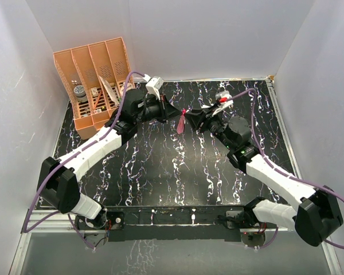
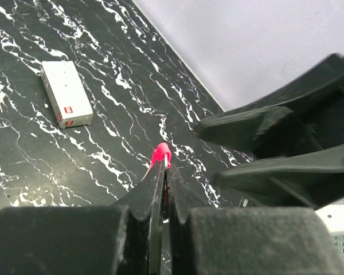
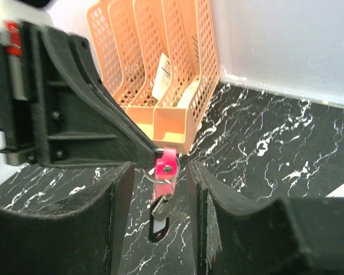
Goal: Put the keys on the keyring
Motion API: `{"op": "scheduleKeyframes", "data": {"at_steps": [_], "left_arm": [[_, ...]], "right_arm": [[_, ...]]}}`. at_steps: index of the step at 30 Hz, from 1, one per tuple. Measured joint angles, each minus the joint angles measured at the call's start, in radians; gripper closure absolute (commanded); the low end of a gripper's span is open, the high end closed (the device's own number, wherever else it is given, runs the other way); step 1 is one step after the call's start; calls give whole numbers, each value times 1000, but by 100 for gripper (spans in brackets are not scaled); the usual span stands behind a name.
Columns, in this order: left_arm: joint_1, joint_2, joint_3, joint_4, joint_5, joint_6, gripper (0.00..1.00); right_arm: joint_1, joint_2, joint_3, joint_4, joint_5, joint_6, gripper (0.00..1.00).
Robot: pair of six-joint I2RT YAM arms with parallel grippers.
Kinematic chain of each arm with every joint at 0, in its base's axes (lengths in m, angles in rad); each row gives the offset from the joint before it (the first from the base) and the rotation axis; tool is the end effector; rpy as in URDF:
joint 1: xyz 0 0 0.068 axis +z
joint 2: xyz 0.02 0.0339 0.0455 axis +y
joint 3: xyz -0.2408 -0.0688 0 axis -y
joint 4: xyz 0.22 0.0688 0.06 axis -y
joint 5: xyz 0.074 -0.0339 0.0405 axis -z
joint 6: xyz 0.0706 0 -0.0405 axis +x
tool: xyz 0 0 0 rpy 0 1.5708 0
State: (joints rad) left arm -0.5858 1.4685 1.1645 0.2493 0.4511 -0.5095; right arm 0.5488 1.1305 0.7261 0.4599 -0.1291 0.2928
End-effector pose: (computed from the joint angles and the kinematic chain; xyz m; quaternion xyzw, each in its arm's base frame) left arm 0.2835 -0.2250 0.3369 0.1806 0.7014 -0.4876 0.4875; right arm 0.2401 0.1575 0.3079 -0.1340 0.6742 0.3366 0.6436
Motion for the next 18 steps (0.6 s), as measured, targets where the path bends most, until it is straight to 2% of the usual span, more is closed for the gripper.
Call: {"op": "scheduleKeyframes", "data": {"at_steps": [7,11,18], "left_arm": [[-1,29,35,-80,-26,12,100],[-1,60,80,-137,-26,15,100],[-1,128,247,-276,-24,47,100]], "right_arm": [[0,-99,2,-39,2,-23,58],[0,-97,2,-80,-26,-27,58],[0,-49,2,-139,-74,-26,58]]}}
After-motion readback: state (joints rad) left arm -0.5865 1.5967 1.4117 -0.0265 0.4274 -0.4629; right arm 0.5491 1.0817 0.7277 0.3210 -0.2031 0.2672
